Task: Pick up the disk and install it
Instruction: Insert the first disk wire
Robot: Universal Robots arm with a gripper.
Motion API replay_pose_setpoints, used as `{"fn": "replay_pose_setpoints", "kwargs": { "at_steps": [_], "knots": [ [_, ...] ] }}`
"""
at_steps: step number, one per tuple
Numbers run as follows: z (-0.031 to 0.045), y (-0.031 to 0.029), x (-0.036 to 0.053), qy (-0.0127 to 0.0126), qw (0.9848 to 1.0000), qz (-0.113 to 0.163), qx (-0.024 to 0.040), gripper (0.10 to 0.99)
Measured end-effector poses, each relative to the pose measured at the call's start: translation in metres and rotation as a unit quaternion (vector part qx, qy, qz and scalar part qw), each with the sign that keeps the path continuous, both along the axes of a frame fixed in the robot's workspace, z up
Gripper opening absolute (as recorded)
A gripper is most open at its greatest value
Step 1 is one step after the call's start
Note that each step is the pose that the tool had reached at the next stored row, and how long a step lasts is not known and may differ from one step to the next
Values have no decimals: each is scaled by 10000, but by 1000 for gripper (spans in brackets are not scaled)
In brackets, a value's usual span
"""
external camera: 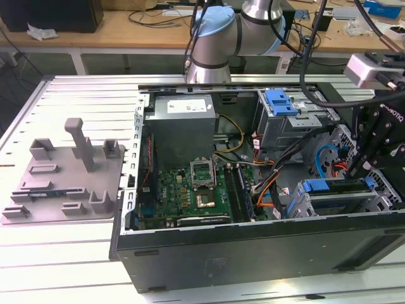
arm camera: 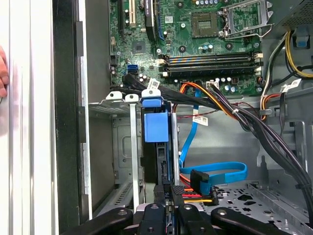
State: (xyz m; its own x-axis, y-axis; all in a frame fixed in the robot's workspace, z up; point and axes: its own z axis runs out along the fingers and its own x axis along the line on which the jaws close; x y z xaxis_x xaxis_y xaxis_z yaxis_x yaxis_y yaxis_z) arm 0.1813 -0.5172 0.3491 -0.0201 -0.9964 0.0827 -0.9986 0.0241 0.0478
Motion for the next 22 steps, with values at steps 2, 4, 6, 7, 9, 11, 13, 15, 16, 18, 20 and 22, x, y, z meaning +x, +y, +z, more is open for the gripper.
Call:
{"fn": "replay_pose_setpoints", "kwargs": {
  "at_steps": [2,4,6,7,9,11,13,15,16,18,20,22],
  "knots": [
    [-4,0,0,0,10000,0,0,165],
    [-6,0,1,0,10000,0,0,165],
    [-11,0,2,0,10000,0,0,165],
    [-12,0,3,0,10000,1,0,165],
    [-14,0,3,0,10000,1,0,165],
    [-20,0,3,0,10000,1,0,165],
    [-22,0,3,0,10000,1,0,165],
    [-26,0,3,0,10000,1,0,165],
    [-27,0,3,0,10000,1,0,165],
    [-32,0,3,0,10000,1,0,165],
    [-38,0,4,0,10000,1,0,165],
    [-42,0,4,0,10000,1,0,165]
  ]
}}
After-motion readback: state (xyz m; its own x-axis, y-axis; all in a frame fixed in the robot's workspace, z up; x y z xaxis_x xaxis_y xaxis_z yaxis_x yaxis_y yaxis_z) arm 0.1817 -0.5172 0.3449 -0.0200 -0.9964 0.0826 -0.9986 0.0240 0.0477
